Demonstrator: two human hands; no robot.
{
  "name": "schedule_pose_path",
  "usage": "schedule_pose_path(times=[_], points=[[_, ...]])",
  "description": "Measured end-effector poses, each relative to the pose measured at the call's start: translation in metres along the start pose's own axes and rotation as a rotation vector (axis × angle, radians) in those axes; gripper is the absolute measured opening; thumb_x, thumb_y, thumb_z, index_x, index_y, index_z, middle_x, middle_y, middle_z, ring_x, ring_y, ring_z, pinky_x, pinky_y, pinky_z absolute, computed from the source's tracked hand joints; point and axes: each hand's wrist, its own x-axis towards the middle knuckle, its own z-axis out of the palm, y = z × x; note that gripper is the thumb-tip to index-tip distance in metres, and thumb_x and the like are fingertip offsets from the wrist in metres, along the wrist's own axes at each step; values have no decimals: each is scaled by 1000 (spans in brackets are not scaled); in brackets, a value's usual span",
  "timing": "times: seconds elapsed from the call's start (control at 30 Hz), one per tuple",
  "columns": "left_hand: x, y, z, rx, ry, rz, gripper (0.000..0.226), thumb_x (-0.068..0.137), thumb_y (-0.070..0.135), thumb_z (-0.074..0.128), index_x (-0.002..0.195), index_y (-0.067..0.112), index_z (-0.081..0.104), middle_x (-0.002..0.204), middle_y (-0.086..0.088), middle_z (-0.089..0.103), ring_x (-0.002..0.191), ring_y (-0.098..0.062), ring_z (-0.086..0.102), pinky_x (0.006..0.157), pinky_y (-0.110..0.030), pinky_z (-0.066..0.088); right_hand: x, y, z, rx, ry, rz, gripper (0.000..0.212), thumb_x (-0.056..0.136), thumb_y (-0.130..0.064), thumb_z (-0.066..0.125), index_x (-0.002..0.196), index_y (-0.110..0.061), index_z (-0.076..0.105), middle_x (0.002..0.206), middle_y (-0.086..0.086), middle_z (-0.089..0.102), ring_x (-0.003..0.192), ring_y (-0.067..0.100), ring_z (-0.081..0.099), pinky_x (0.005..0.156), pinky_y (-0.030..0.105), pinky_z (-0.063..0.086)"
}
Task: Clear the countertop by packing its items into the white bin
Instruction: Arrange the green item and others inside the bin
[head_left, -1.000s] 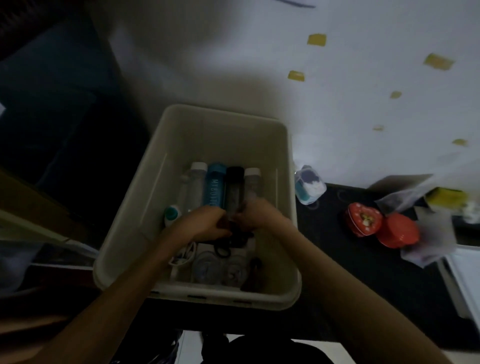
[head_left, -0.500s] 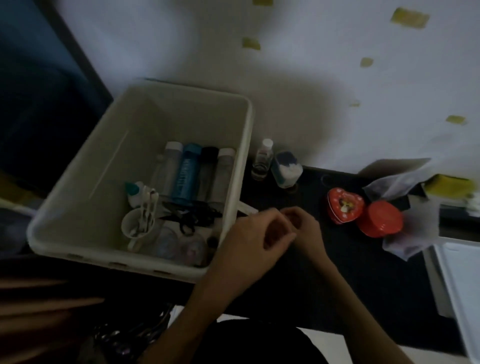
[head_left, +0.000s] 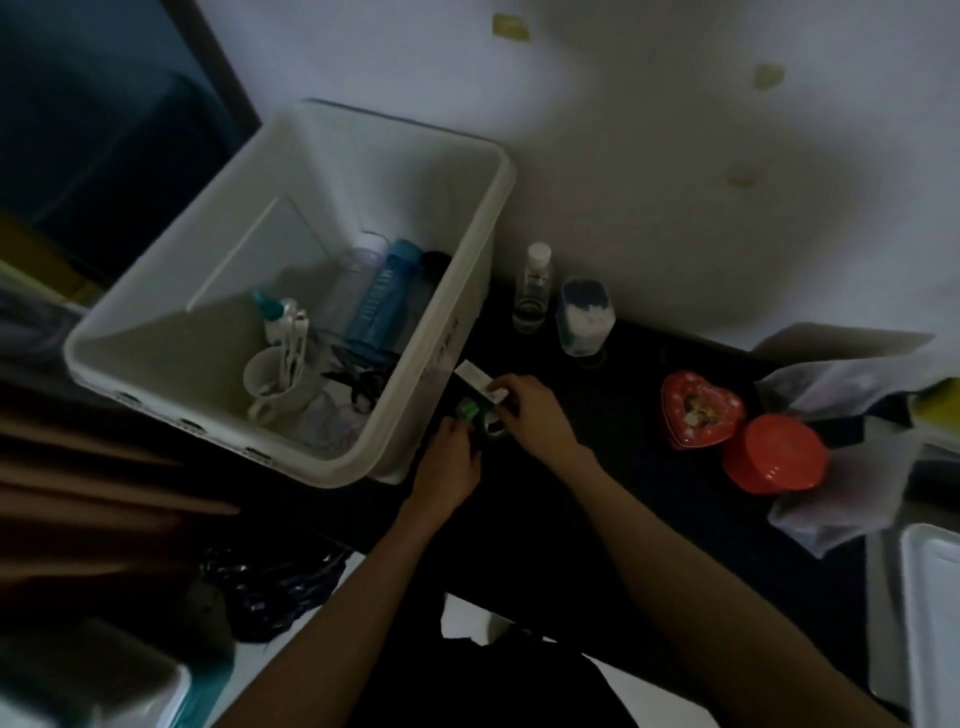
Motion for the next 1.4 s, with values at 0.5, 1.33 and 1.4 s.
schedule_pose_path(times=[0.5, 1.33, 1.4], points=[[32, -15, 21, 187, 51, 137, 45, 92, 3, 51, 135, 13, 43, 136, -8, 40, 119, -24, 45, 97, -37, 46, 15, 51, 28, -269, 31, 110, 11, 89, -7, 60, 98, -6, 65, 107, 11, 57, 92, 30, 59, 75, 38, 54], [33, 4, 33, 482, -19, 123, 41, 90, 19, 61, 128, 12, 47, 129, -13, 48, 114, -27, 50, 83, -34, 50, -110, 47, -21, 590, 291, 447, 24, 94, -19, 62, 114, -32, 61, 106, -14, 63, 87, 10, 70, 71, 26, 59], [30, 5, 29, 405, -60, 51, 44, 88, 24, 66, 125, 8, 50, 129, -14, 47, 115, -29, 50, 87, -36, 49, -114, 47, -23, 604, 302, 429, 23, 94, -20, 62, 115, -30, 63, 109, -11, 65, 87, 11, 71, 71, 26, 59]])
